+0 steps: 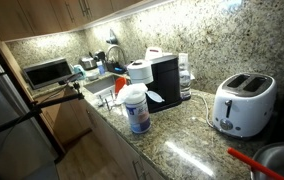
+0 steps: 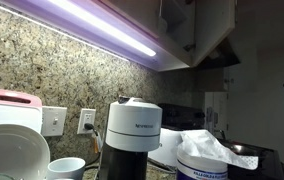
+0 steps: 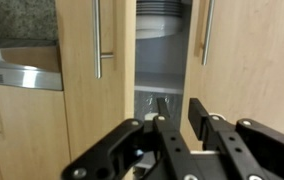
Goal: Open the top right door of the cabinet.
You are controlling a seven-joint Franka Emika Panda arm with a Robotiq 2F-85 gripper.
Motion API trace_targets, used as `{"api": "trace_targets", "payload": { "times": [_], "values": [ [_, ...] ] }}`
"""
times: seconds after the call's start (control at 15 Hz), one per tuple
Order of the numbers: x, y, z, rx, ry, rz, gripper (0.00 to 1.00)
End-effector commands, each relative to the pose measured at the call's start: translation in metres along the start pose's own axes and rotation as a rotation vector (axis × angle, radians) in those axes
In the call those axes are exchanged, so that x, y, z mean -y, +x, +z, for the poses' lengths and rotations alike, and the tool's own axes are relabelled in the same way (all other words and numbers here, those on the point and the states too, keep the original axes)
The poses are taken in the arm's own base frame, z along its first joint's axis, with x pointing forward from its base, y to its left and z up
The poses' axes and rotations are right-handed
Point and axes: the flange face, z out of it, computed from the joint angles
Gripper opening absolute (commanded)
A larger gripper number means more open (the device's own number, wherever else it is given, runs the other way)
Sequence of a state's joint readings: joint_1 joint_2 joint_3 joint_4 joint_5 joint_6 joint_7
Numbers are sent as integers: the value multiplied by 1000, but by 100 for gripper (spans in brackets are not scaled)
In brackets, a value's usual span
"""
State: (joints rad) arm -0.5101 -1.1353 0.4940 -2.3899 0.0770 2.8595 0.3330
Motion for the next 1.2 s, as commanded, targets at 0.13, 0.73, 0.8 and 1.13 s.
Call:
{"api": "trace_targets", "payload": {
  "times": [0.13, 0.73, 0.8, 1.13],
  "values": [
    [27, -48, 48, 198, 149, -179, 0],
    [58, -99, 123, 320, 277, -437, 0],
    [59, -99, 129, 308, 288, -458, 0],
    [66, -98, 138, 144, 356, -621, 0]
  ]
}}
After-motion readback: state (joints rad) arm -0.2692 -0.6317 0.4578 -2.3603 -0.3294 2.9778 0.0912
